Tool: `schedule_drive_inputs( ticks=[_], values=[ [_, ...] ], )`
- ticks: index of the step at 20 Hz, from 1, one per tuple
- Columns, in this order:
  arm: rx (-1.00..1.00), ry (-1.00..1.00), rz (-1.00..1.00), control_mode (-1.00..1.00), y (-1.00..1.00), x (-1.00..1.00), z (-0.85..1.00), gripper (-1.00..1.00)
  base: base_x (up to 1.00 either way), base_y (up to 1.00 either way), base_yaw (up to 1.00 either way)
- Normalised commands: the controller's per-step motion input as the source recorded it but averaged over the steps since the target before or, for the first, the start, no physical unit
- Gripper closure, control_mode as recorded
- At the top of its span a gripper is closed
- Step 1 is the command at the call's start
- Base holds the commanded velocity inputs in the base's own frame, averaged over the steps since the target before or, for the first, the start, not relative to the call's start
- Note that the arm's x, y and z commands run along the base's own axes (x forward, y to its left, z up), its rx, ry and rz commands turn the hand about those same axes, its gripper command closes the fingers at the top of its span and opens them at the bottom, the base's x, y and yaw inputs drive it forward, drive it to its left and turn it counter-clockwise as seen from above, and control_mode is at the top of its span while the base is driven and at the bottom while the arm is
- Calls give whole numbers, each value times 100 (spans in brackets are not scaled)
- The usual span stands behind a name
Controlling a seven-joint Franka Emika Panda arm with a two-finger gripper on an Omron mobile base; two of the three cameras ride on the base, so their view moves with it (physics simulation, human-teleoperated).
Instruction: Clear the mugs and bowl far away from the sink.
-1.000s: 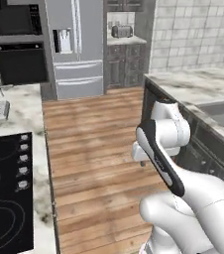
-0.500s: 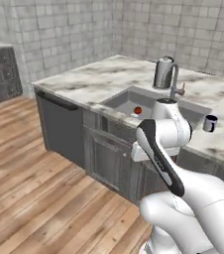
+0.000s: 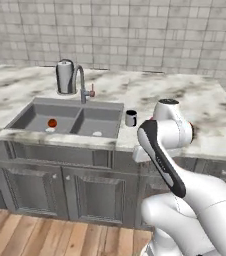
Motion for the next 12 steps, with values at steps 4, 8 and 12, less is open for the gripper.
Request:
schedule_drive_inputs(
  ticks=[4, 8, 12],
  values=[
    [0, 0, 0, 100, 0, 0, 0, -100, 22, -6, -78],
    [0, 0, 0, 100, 0, 0, 0, -100, 69, 3, -50],
    [0, 0, 0, 100, 0, 0, 0, -100, 82, 14, -13]
  ],
)
